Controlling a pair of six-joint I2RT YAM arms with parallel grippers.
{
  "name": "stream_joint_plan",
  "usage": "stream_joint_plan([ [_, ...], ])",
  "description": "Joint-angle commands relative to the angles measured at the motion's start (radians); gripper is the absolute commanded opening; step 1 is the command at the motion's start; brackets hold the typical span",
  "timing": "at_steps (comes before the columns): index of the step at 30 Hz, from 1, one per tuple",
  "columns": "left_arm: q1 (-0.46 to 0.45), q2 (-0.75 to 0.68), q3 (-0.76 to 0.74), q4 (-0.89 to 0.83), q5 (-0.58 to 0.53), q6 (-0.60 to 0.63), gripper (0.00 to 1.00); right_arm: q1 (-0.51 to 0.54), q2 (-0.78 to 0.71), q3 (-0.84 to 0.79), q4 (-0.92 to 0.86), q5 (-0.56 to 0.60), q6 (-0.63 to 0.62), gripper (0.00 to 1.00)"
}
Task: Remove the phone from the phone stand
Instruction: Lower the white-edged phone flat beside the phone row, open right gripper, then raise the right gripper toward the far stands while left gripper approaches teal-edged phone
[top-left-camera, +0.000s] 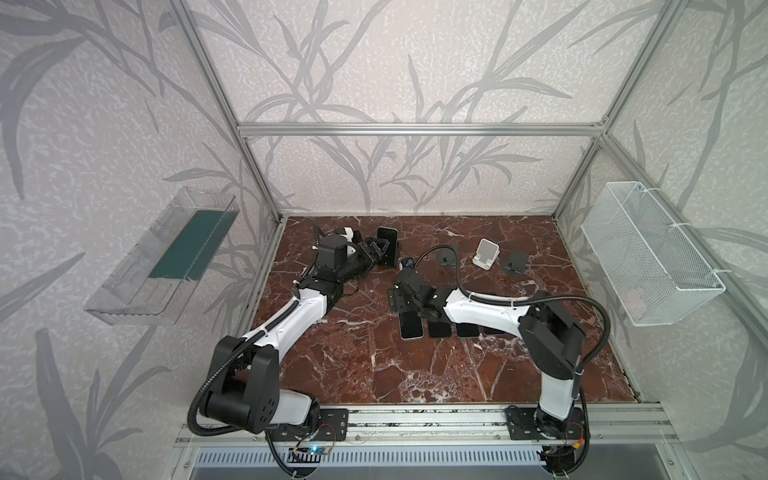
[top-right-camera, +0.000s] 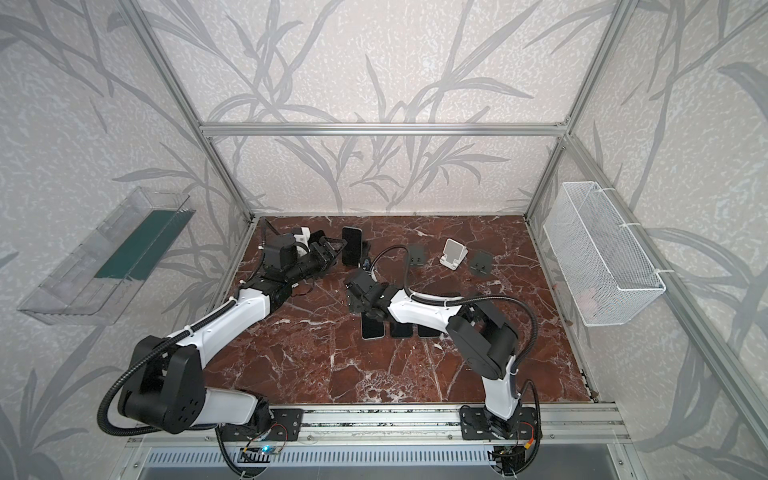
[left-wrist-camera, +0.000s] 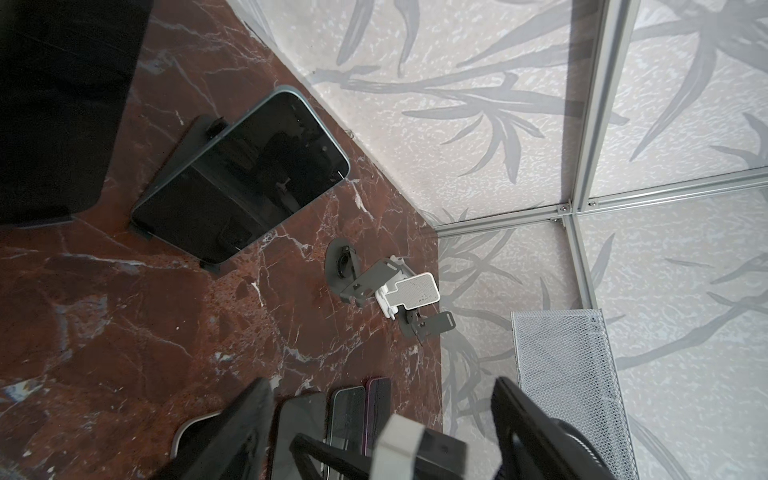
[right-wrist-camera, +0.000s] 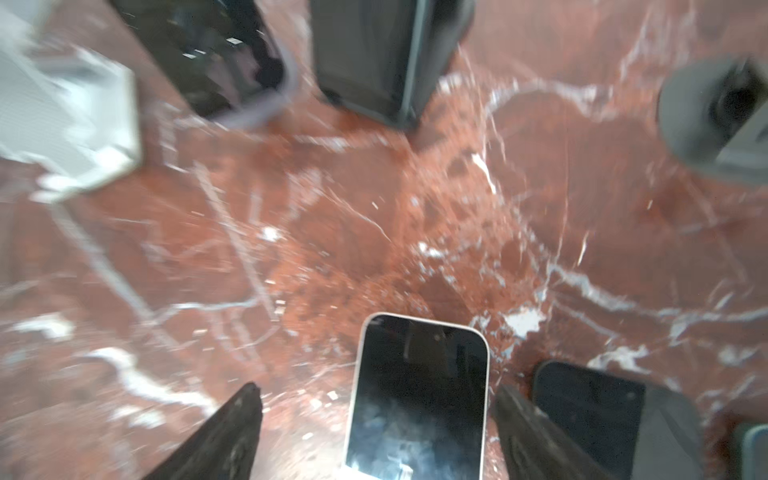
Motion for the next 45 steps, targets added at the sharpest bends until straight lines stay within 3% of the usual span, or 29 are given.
stream_joint_plan([
  [1, -0.006, -0.031, -0.021, 0.08, 0.003, 0.003, 0.83, -0.059, -0.155, -0.08, 0.066, -0.082, -0.126, 0.88],
  [7, -0.018, -0.058, -0.02, 0.071, -0.032, 0.07, 0.83, -0.196, -0.388, -0.283, 0.185, -0.079, -0.334, 0.89],
  [11, -0.028, -0.112, 0.003, 0.011, -0.069, 0.18, 0.83, -0.204, -0.476, -0.512, 0.461, -0.23, -0.334, 0.89],
  [14, -0.062, -0.165, 0.026, -0.089, -0.17, 0.33, 0.84, -0.179, -0.485, -0.594, 0.541, -0.2, -0.309, 0.89],
  [16, -0.09, -0.189, 0.036, -0.141, -0.25, 0.427, 0.86, -0.178, -0.505, -0.622, 0.553, -0.191, -0.257, 0.89],
  [18, -0.11, -0.207, 0.032, -0.151, -0.309, 0.503, 0.87, -0.178, -0.559, -0.602, 0.436, -0.162, -0.21, 0.89],
  [22, -0.121, -0.208, 0.036, -0.143, -0.343, 0.568, 0.89, -0.178, -0.71, -0.573, 0.314, -0.153, -0.185, 0.89],
  [24, -0.12, -0.195, 0.043, -0.122, -0.345, 0.592, 0.9, -0.176, -0.757, -0.551, 0.289, -0.21, -0.236, 0.9],
  [27, -0.121, -0.162, 0.06, -0.094, -0.345, 0.616, 0.9, -0.176, -0.765, -0.592, 0.369, -0.185, -0.326, 0.91],
  [30, -0.12, -0.113, 0.117, -0.13, -0.341, 0.625, 0.9, -0.192, -0.745, -0.687, 0.532, -0.162, -0.278, 0.93],
  [35, -0.12, -0.029, 0.212, -0.191, -0.342, 0.645, 0.9, -0.196, -0.764, -0.7, 0.501, -0.196, -0.301, 0.93],
  [40, -0.122, 0.058, 0.286, -0.208, -0.366, 0.643, 0.9, -0.183, -0.746, -0.86, 0.706, -0.088, -0.292, 0.92],
  [45, -0.125, 0.145, 0.359, -0.264, -0.408, 0.687, 0.92, -0.17, -0.668, -0.879, 0.77, -0.025, -0.307, 0.91],
])
